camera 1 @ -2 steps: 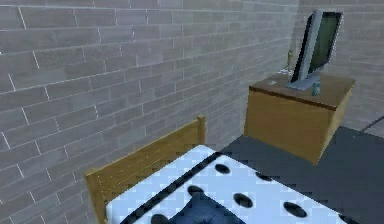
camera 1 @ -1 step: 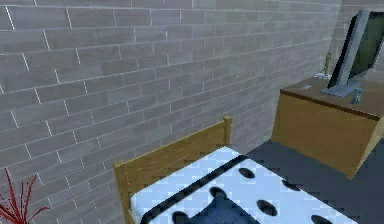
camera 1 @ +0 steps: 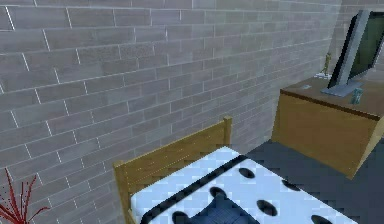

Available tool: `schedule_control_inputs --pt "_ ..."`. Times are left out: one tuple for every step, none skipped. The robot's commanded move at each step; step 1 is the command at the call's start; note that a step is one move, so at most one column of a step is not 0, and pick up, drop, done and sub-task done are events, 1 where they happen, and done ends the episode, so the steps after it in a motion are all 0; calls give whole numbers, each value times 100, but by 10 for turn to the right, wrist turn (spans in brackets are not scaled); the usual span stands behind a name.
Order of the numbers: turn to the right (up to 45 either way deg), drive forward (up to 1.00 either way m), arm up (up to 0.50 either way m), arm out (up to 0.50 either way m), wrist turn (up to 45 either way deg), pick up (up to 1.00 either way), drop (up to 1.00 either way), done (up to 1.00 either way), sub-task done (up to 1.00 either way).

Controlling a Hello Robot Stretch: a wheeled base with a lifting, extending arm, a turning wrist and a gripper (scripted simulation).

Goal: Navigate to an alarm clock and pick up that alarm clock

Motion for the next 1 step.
schedule_control_inputs --pt "0 0 4 0 0 0 0 0 0"
